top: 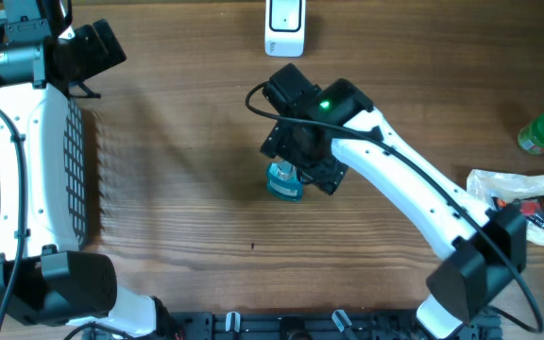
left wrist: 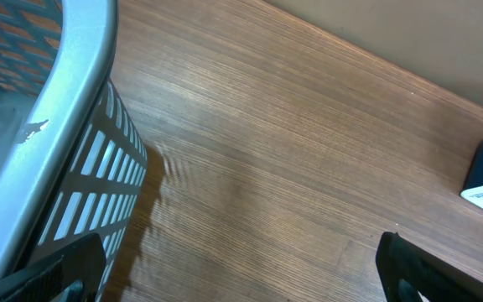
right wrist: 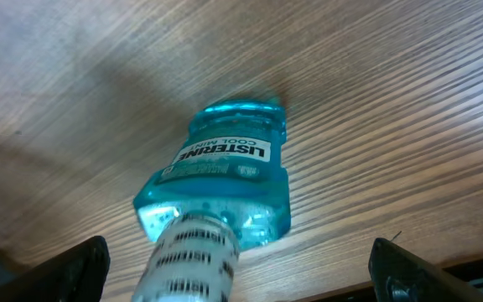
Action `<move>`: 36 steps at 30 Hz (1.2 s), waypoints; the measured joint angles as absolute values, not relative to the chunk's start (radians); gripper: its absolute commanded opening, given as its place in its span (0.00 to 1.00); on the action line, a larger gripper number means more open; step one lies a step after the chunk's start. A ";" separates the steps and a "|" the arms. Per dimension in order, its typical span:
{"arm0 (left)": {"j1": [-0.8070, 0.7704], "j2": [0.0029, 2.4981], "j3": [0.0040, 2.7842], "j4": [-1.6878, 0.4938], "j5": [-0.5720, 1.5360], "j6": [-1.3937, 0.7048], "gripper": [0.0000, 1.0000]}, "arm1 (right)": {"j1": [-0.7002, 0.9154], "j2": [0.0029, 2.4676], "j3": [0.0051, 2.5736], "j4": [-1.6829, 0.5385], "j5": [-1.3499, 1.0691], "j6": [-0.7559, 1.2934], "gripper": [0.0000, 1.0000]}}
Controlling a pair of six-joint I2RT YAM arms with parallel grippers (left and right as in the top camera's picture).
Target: Scan the item barcode
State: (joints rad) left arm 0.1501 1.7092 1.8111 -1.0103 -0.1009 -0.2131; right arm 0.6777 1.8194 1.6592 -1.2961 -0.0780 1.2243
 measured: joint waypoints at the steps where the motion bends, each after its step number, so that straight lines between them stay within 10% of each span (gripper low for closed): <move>1: 0.150 1.709 1.811 -1.010 -0.101 -0.215 1.00 | 0.678 1.830 1.659 -1.296 -0.082 1.221 1.00; 36: 0.150 1.709 1.811 -1.017 -0.101 -0.215 1.00 | 0.696 1.975 1.660 -1.234 -0.168 1.123 0.88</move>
